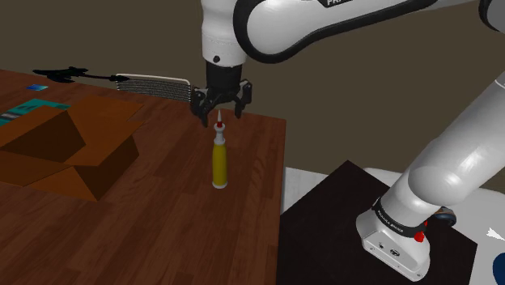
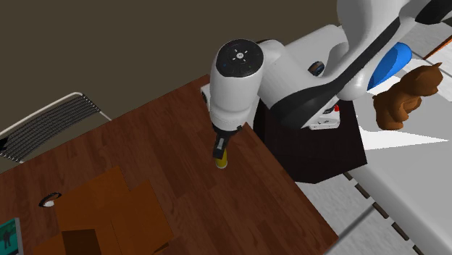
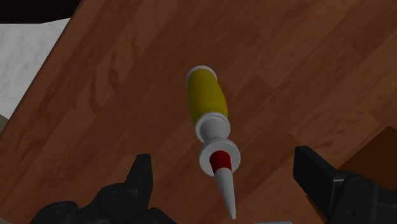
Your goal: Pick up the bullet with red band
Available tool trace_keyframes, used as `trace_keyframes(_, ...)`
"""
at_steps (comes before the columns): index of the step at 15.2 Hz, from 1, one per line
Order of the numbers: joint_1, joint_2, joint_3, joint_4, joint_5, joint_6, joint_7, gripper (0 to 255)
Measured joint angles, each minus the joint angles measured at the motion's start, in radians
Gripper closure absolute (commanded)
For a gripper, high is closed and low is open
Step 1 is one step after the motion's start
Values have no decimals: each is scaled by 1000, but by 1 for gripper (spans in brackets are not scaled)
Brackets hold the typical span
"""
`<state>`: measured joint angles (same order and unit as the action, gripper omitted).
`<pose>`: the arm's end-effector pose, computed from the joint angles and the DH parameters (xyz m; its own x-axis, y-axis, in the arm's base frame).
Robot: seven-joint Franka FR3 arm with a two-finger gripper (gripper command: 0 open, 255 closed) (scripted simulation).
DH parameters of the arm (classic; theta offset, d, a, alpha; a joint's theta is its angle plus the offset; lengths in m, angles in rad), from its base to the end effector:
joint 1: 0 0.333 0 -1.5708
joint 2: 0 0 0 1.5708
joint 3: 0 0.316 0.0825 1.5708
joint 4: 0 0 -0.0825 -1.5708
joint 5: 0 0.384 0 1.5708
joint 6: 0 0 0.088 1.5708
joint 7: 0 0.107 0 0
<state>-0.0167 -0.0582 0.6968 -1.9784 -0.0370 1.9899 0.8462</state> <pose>0.4260 0.3486 0.4913 0.9845 -0.1503 0.0904 -0.1515 -0.9884 0.0062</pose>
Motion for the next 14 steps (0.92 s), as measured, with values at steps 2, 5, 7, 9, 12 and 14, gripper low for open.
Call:
trace_keyframes(2,1,12,3,-17,-9,26,9,0)
trace_keyframes(5,2,20,4,-51,-16,65,16,0)
trace_keyframes(7,2,23,5,-53,-18,70,19,255)
trace_keyframes(9,2,24,6,-53,-19,72,20,255)
trace_keyframes(12,3,24,6,-53,-20,72,21,255)
trace_keyframes(14,3,24,6,-53,-20,72,21,255)
